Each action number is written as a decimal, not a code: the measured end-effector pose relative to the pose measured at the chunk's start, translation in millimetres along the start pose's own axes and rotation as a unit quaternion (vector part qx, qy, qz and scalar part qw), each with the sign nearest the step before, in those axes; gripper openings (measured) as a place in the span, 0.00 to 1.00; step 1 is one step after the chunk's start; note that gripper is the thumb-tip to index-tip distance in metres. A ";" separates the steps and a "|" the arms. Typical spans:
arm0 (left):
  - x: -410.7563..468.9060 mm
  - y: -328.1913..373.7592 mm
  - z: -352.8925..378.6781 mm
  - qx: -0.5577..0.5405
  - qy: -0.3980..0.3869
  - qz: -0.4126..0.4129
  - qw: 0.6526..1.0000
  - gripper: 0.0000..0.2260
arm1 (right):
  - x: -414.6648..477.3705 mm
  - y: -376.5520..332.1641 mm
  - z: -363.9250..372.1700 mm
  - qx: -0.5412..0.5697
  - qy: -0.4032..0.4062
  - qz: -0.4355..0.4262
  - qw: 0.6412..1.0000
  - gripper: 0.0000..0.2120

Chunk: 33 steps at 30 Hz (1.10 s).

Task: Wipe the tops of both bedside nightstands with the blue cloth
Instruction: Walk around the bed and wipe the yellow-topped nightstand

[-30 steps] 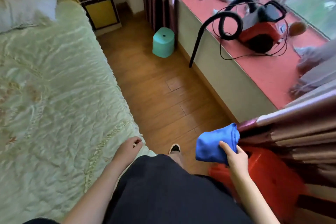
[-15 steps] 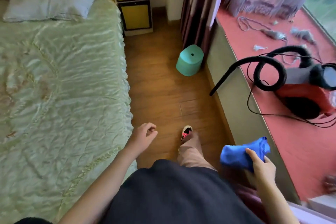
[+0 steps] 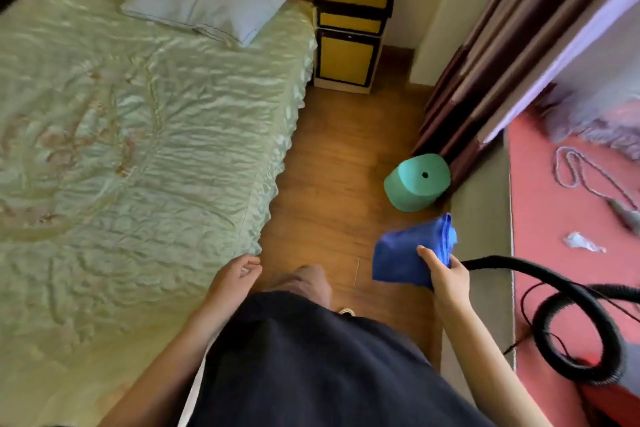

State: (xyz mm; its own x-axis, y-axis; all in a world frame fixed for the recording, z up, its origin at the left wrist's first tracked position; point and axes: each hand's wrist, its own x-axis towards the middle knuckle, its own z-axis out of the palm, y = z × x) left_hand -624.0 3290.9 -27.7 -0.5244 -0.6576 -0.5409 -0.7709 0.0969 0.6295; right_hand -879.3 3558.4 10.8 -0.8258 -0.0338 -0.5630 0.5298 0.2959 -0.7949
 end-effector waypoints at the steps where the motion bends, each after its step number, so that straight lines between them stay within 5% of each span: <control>1: 13.1 7.0 -1.4 -0.005 0.005 -0.006 1.000 0.08 | 16.0 -12.9 9.7 -0.007 -0.009 -0.004 1.000 0.07; 20: 375.3 288.4 -76.2 0.023 -0.053 0.107 0.993 0.09 | 286.6 -218.2 107.0 -0.001 0.136 0.051 0.989 0.09; 33: 570.1 418.5 -83.5 0.001 -0.001 0.021 1.000 0.04 | 525.2 -396.0 236.1 -0.035 0.059 0.046 0.997 0.16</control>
State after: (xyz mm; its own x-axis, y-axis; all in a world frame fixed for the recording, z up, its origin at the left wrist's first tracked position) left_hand -1215.3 2894.2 -26.0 -0.5572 -0.6516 -0.5147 -0.7483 0.1255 0.6513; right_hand -1477.2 3198.1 -23.6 -0.7938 0.1074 -0.5986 0.5924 0.3590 -0.7212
